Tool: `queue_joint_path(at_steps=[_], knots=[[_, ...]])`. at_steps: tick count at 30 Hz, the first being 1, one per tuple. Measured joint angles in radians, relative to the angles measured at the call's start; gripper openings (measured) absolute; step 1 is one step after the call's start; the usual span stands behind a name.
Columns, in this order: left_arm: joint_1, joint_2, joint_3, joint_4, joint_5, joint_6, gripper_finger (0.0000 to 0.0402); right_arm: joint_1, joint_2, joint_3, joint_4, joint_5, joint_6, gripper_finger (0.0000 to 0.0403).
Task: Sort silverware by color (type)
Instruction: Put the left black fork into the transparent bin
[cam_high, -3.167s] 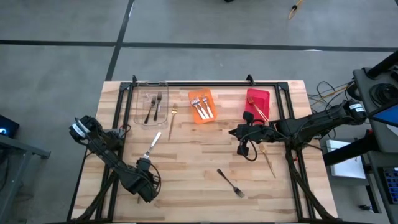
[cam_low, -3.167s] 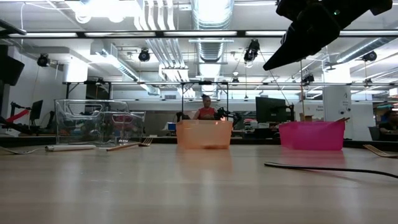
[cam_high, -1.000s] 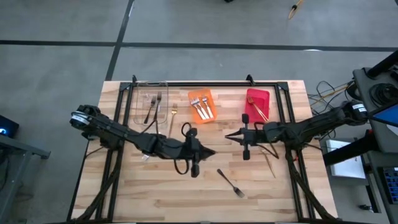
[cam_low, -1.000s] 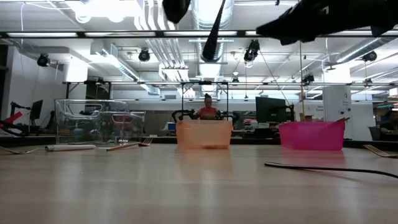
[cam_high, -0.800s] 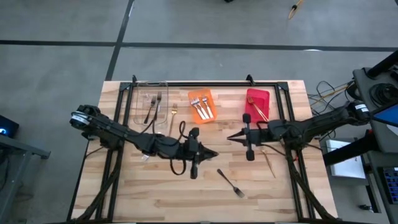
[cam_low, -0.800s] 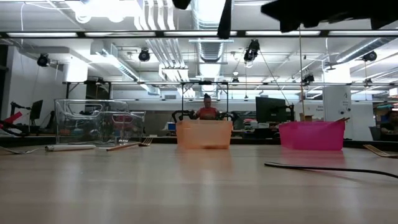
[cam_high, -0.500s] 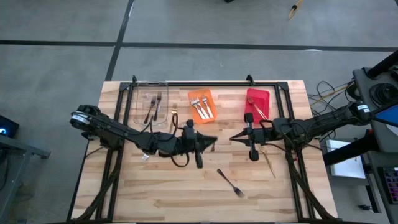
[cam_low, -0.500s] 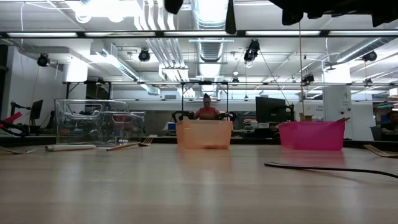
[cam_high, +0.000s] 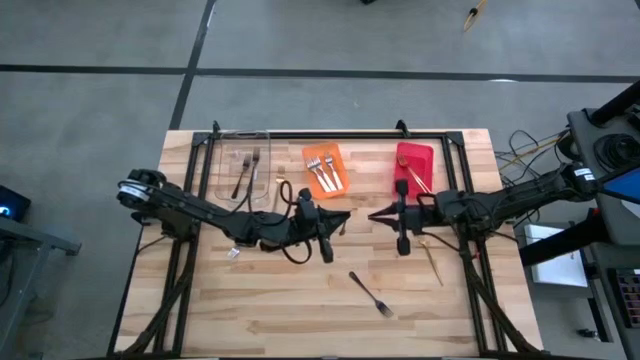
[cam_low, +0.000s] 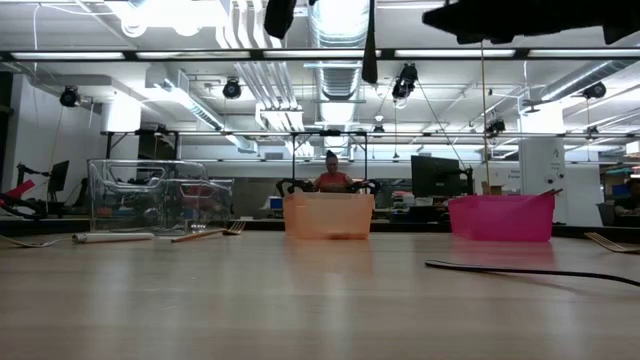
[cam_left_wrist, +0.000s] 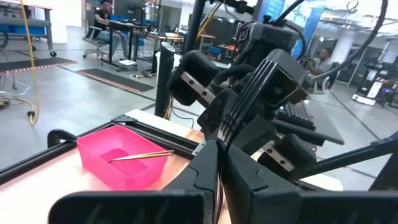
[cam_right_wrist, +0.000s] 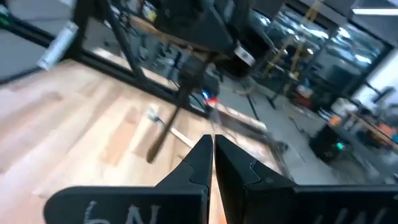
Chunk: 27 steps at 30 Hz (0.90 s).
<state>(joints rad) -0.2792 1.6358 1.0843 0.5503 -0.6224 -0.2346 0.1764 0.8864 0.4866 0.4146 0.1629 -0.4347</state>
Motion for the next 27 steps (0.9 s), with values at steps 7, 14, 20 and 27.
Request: queue_joint_path(at_steps=[7,14,20,27], knots=[[0.003,0.006,0.000,0.007,0.000,0.015,0.0000,0.000,0.000,0.006,-0.014,0.121,0.165,0.0012],[0.004,0.007,0.000,0.012,0.000,0.044,0.0000,0.000,0.000,0.043,-0.062,0.018,0.286,0.0068],[0.011,0.007,0.000,0.066,0.001,0.079,0.0000,0.000,0.030,0.064,-0.098,-0.089,0.359,0.0147],[0.011,0.032,0.000,0.145,0.003,0.082,0.0000,0.000,0.087,0.064,-0.049,-0.092,0.315,0.0194]])
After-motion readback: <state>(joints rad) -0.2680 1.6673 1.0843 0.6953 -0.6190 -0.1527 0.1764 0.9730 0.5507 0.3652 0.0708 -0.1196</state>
